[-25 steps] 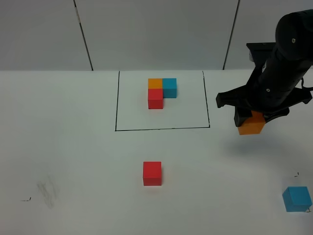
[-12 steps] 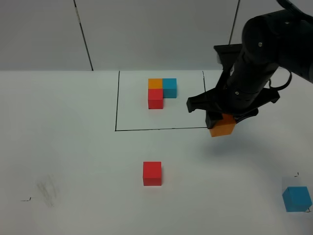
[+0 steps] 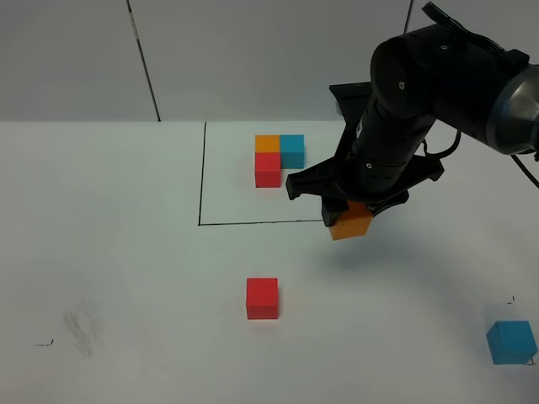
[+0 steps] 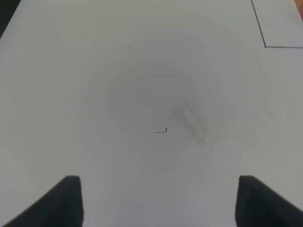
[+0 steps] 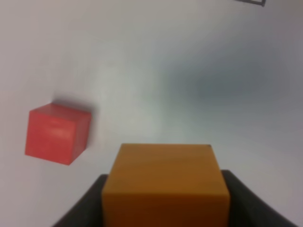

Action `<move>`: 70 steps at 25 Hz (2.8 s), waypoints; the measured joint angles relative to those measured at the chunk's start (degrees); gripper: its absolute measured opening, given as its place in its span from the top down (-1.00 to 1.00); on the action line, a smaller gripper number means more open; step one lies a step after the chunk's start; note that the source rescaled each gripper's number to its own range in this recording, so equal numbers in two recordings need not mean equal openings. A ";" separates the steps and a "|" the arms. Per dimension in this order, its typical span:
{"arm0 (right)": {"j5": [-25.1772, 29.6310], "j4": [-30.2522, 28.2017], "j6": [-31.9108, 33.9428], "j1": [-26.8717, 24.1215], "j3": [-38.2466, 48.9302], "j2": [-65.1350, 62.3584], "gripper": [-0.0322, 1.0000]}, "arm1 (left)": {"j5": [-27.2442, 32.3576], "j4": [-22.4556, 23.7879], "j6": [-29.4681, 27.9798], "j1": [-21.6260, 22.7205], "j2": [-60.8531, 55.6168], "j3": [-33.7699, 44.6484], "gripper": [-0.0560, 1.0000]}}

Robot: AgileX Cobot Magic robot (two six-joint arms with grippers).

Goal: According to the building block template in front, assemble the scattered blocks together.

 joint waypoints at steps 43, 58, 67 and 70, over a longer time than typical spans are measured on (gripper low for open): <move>5.97 0.50 0.13 8.42 -24.49 17.45 0.92 | 0.00 0.00 0.00 0.00 0.00 0.00 -0.26; 5.91 -3.22 8.77 8.42 -25.73 19.34 0.92 | 0.00 0.00 0.00 0.00 0.00 0.00 -0.26; 5.81 -4.35 11.66 8.42 -25.73 19.40 0.92 | 0.00 0.00 0.00 0.00 0.00 0.00 -0.26; 5.80 -4.53 11.71 8.16 -25.73 19.40 0.92 | 0.00 0.00 -0.12 0.00 0.00 0.00 -0.26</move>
